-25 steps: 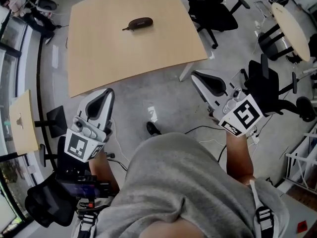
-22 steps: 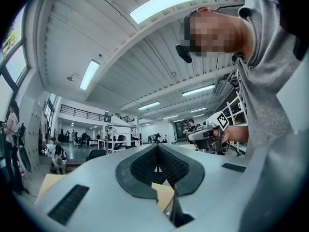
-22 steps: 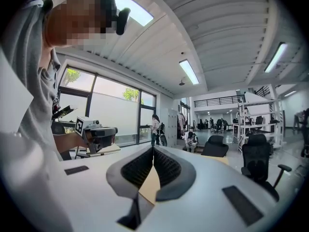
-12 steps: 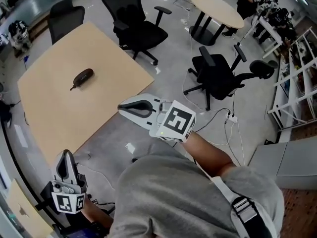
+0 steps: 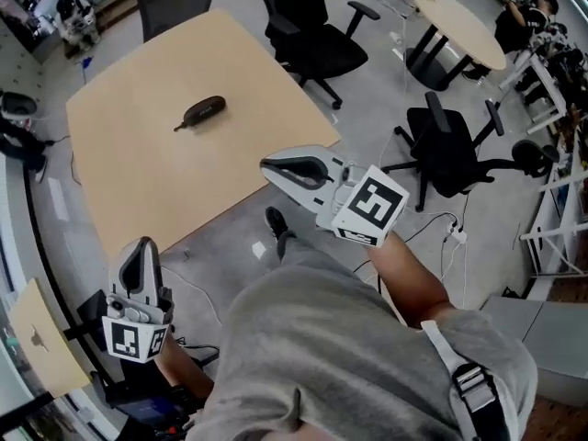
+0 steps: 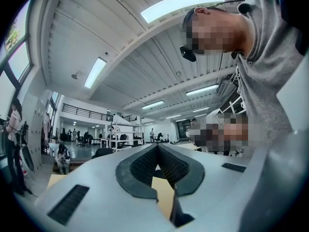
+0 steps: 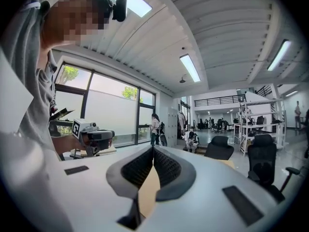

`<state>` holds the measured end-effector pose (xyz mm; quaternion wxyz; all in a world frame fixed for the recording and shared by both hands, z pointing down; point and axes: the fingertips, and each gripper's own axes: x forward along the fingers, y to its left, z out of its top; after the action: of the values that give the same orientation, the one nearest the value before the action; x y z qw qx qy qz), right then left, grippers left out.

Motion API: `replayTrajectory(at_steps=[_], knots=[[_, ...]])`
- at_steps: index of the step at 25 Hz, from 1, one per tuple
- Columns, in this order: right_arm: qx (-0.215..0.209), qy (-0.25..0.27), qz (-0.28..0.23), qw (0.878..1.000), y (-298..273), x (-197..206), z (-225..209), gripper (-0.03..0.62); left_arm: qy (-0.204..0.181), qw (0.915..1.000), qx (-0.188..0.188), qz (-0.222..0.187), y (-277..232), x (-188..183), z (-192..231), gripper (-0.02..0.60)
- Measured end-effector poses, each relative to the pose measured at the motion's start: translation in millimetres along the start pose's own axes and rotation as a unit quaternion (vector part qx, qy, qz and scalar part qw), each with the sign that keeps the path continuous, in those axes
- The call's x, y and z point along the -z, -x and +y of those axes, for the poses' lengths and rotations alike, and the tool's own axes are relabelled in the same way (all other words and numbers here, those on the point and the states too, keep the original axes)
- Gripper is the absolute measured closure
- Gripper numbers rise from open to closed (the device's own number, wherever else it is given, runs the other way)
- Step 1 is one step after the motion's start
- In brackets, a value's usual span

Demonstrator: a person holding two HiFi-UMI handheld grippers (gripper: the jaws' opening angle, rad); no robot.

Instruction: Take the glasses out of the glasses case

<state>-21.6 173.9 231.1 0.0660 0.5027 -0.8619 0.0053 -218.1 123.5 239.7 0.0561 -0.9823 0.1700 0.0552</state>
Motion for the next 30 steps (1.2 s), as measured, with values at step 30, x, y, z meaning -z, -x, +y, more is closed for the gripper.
replayTrajectory(at_steps=[30], knots=[[-0.064,-0.025,0.001,0.998,-112.5,9.5,-85.9,0.586,0.014,0.9964,-0.072,0.044,-37.7,39.8,77.2,0.577]])
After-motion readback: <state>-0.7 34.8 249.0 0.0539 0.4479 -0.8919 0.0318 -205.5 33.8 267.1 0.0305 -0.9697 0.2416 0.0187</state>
